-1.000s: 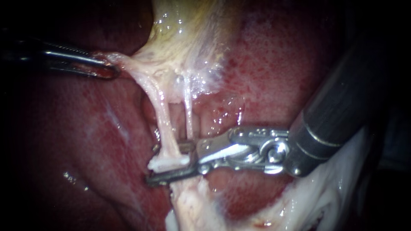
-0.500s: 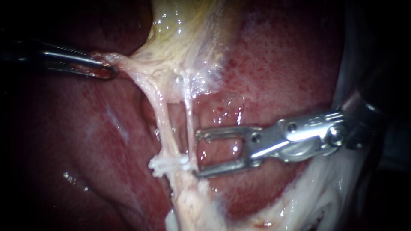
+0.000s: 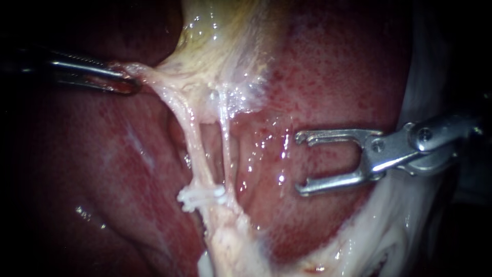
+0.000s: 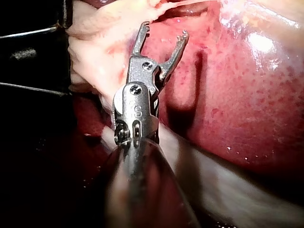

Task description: Going back second clip left tube

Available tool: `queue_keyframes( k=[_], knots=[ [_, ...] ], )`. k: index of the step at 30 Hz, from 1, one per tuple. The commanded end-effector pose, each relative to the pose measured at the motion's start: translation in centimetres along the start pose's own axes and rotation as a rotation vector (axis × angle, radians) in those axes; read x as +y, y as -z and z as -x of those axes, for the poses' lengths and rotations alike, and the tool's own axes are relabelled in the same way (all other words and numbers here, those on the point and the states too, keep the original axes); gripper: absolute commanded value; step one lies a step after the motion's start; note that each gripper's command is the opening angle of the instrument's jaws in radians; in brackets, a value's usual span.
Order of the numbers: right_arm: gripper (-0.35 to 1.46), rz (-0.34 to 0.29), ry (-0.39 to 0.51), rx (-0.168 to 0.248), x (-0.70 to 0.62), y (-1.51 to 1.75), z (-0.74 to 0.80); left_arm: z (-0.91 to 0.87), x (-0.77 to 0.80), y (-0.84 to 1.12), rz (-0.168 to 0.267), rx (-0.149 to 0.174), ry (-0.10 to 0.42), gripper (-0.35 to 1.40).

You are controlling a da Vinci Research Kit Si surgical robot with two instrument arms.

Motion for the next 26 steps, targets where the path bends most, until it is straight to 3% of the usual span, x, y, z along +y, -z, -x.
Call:
queue_keyframes(
  k=[1,15,26],
  knots=[
    [0.5,0.0,0.0,0.0,0.0,0.01,0.0,0.01,-0.01,-0.03,-0.002,0.0,-0.002,-0.35],
    [0.5,-0.003,0.001,-0.015,-0.04,0.03,0.0,0.23,-0.14,-0.47,0.004,-0.011,-0.015,-0.35],
    [0.5,-0.03,0.001,-0.011,-0.06,-0.04,-0.03,0.21,-0.11,-0.41,0.011,-0.012,-0.014,-0.35]
  ],
)
